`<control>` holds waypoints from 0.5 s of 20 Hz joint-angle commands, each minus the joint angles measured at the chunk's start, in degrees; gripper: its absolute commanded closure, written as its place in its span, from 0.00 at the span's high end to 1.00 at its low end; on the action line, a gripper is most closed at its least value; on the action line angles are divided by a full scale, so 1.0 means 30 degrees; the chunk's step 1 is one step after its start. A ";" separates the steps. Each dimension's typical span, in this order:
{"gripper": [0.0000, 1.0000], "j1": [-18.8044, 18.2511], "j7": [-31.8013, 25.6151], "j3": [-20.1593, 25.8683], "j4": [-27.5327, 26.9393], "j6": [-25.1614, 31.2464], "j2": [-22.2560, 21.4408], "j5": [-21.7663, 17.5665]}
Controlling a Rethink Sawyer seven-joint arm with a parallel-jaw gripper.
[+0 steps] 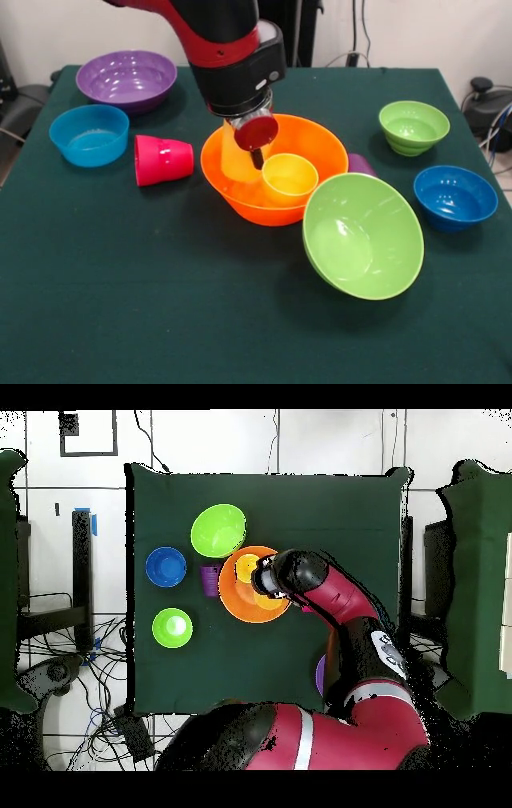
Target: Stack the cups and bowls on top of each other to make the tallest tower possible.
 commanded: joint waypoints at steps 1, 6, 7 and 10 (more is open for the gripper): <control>0.00 -0.0262 -0.0262 0.2645 -0.0556 0.1658 0.1846 -0.0219; 0.00 -0.0571 -0.0473 0.2878 -0.1375 0.2247 0.2535 -0.0355; 0.00 -0.0644 -0.0518 0.2871 -0.1647 0.2478 0.2703 -0.0389; 0.00 -0.0808 -0.0665 0.3001 -0.1857 0.2537 0.2950 -0.0435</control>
